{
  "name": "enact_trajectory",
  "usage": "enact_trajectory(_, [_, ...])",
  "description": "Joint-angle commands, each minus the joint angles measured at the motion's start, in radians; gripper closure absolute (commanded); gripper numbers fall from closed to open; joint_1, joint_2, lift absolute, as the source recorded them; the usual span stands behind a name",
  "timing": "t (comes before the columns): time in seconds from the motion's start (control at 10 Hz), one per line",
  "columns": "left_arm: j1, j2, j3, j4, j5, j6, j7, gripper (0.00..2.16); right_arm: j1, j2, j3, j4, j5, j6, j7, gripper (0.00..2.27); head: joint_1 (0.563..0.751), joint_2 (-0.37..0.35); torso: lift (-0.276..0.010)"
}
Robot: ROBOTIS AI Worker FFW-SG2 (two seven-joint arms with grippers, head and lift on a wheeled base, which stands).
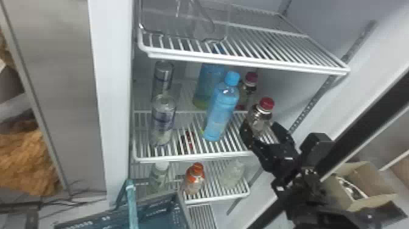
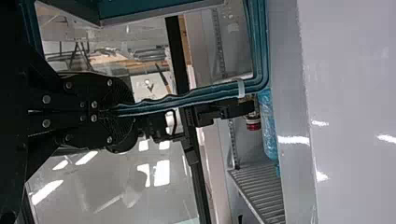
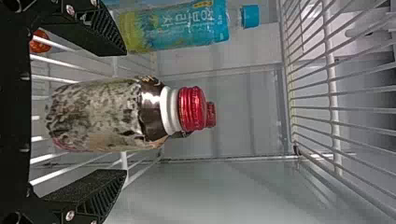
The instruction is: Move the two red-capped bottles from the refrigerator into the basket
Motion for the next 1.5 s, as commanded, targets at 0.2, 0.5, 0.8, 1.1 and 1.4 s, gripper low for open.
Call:
enact_trajectory(0.2, [-0.001,0.000,0.000,0.000,0.002,0.000,0.001,1.20,-0.068,-0.015,0.013,0.056,0.003,0.019,0.000,0.11,0.695,-0.350,0.000])
enact_trajectory(0.5, [0.002,0.000,0.000,0.000,0.002,0.000,0.003,1.20,-0.085,-0.019,0.013,0.065,0.007,0.046,-0.004,0.13,0.695,-0.350,0.000])
enact_trajectory(0.8, [0.002,0.001,0.000,0.000,0.002,0.000,0.003,1.20,-0.095,-0.022,0.011,0.102,-0.017,0.048,-0.004,0.84,0.695,-0.350,0.000])
enact_trajectory(1.1, [0.007,0.004,0.000,0.002,0.004,0.000,0.004,1.20,-0.093,-0.028,0.003,0.100,-0.017,0.024,-0.004,1.27,0.695,-0.350,0.000])
enact_trajectory(1.4, [0.007,0.006,-0.002,0.002,0.006,0.000,0.004,1.20,-0.034,-0.028,-0.001,0.016,-0.057,0.021,-0.004,1.27,0.695,-0.350,0.000])
